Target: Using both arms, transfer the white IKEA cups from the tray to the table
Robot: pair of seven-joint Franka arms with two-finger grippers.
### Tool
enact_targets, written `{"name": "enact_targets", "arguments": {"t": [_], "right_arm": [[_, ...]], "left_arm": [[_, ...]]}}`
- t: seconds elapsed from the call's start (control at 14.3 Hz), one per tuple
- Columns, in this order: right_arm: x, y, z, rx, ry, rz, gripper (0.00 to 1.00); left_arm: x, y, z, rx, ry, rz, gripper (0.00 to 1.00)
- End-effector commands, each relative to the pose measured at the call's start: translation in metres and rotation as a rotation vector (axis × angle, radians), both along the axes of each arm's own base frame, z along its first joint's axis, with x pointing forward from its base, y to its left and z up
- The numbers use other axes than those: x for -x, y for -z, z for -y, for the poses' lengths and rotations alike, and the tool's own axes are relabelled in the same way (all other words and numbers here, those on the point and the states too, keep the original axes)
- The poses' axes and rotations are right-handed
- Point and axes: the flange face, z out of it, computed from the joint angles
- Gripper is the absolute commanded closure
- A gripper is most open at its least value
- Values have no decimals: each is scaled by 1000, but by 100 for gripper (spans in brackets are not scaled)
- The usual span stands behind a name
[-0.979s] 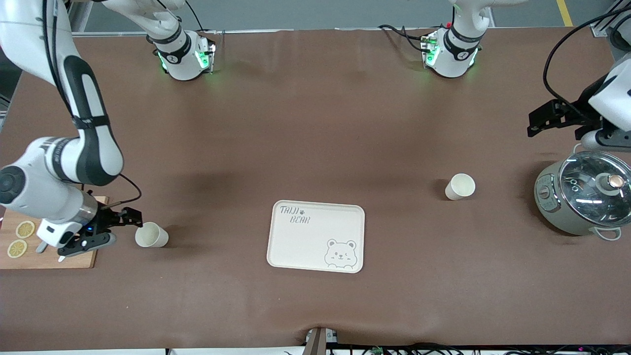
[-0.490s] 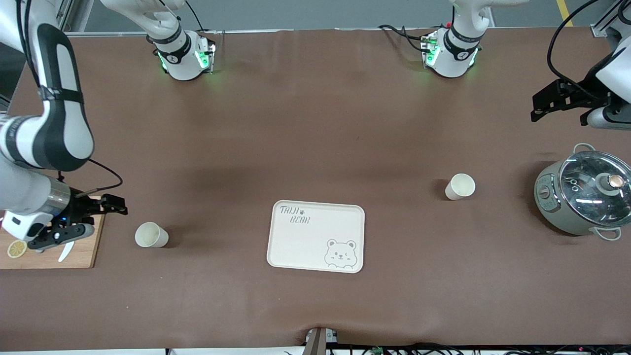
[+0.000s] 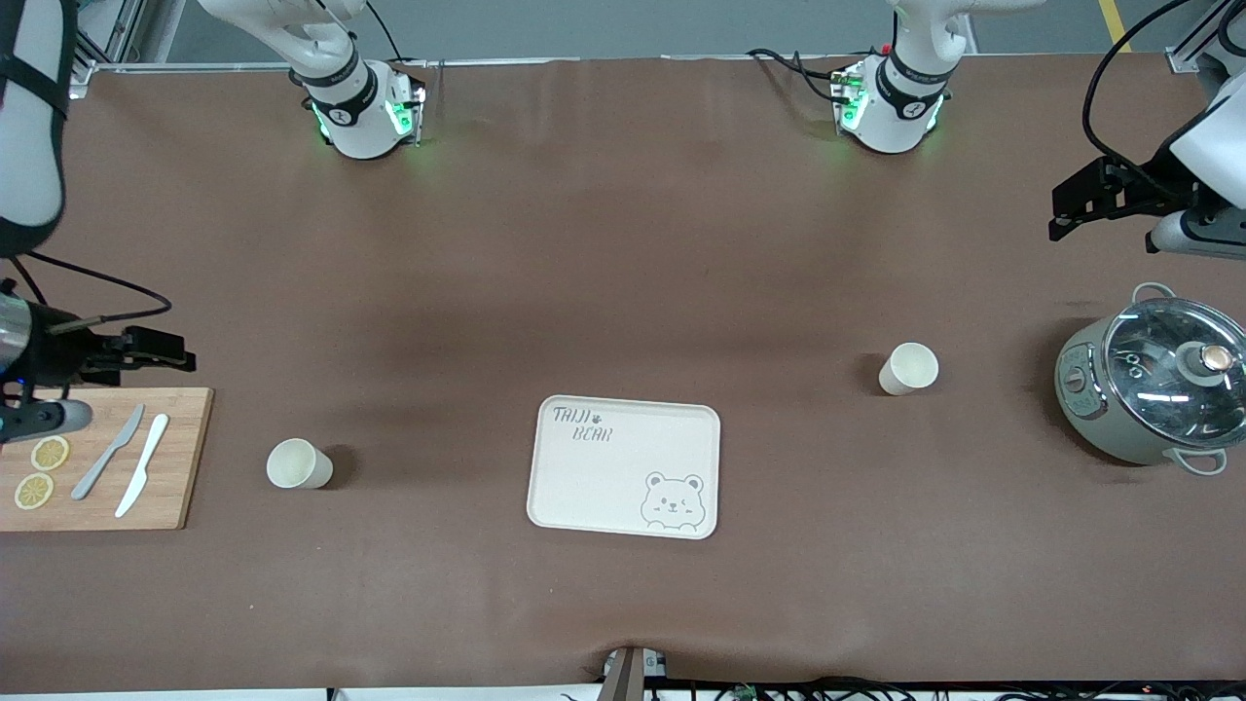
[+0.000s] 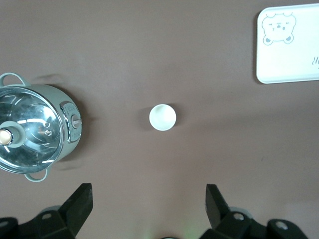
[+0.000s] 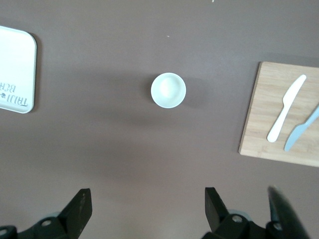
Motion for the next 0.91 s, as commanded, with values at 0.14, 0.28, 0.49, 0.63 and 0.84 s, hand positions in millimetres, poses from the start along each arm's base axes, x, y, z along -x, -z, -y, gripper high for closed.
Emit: {"name": "enact_targets", "arguments": {"t": [0.14, 0.28, 0.49, 0.63, 0.84], "right_arm": [[22, -58, 12, 89, 117, 65, 0], [23, -65, 17, 119, 122, 80, 0], [19, -59, 20, 115, 128, 79, 0], [18, -58, 10, 115, 126, 77, 0], [18, -55, 8, 117, 146, 70, 0]], "left_arm": [[4, -2, 9, 37, -119, 42, 0], [3, 2, 8, 33, -85, 26, 0], [5, 6, 7, 23, -33, 2, 0], [6, 7, 7, 22, -10, -11, 0], [7, 8, 6, 18, 14, -14, 0]]}}
